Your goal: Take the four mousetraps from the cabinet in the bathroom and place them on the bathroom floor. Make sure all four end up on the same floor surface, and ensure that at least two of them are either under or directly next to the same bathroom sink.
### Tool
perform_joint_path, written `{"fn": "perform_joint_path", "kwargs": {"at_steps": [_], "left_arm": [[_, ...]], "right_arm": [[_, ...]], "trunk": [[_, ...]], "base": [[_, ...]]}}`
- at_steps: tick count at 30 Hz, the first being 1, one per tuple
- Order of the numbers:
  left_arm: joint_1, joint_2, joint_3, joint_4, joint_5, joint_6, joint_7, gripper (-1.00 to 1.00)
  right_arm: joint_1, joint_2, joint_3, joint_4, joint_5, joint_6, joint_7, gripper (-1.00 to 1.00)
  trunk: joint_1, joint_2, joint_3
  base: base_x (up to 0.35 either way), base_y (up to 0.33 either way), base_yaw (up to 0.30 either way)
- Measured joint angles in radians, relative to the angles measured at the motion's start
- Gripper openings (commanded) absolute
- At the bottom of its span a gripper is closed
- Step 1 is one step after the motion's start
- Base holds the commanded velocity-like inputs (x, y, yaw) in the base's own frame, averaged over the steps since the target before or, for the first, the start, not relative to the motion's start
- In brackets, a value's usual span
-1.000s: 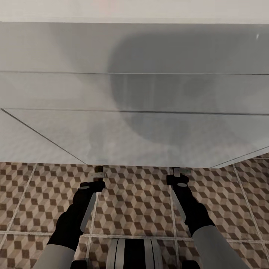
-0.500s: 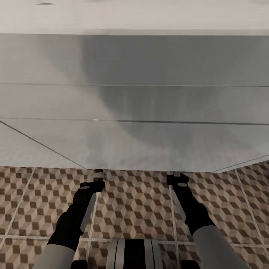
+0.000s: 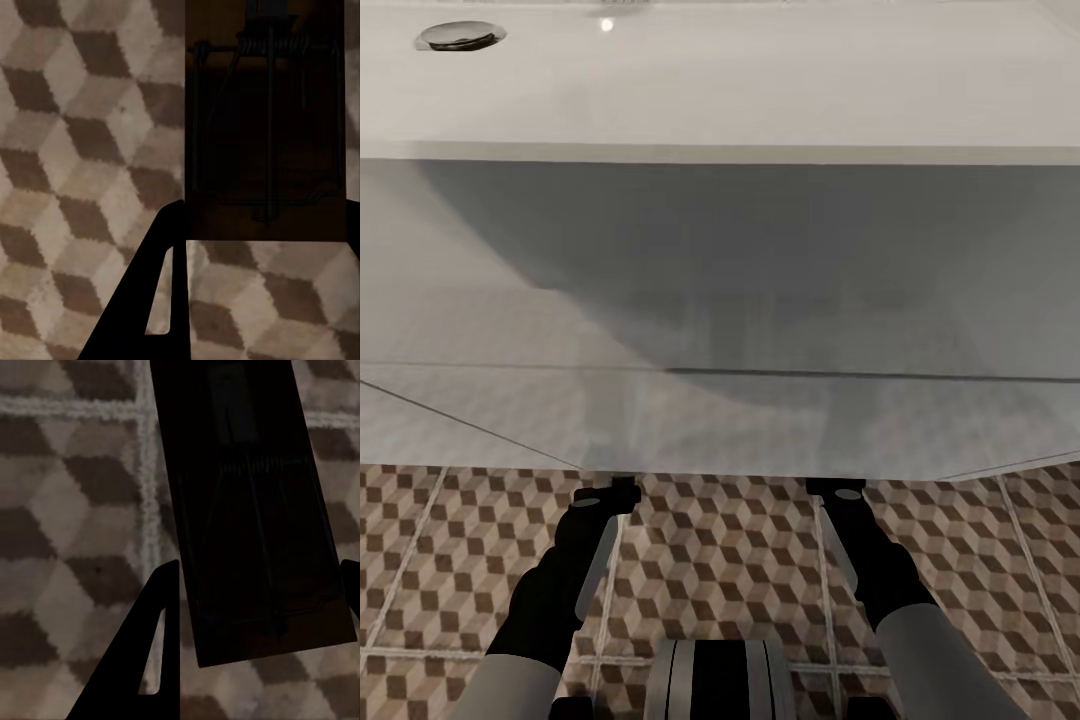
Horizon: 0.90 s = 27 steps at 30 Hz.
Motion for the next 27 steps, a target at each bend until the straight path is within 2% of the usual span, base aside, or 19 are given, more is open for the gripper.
{"fn": "perform_joint_path", "kwargs": {"at_steps": [16,23,27], "left_arm": [[-0.005,-0.003,-0.001,0.003,0.001,-0.003,0.000,-1.00],[-0.067,-0.006,-0.001,0.026,0.003,-0.031,-0.007,-1.00],[-0.092,-0.011,0.000,0.068,0.004,-0.040,-0.010,-1.00]], "right_arm": [[0.000,0.000,0.000,0.012,-0.003,-0.006,-0.003,-1.00],[0.000,-0.001,0.000,0.019,-0.005,-0.011,-0.004,-1.00],[0.000,-0.003,0.000,0.020,-0.006,-0.018,-0.004,-1.00]], "trunk": [[0.000,0.000,0.000],[0.000,0.000,0.000],[0.000,0.000,0.000]], "base": [[0.001,0.000,0.000],[0.000,0.000,0.000],[0.000,0.000,0.000]]}}
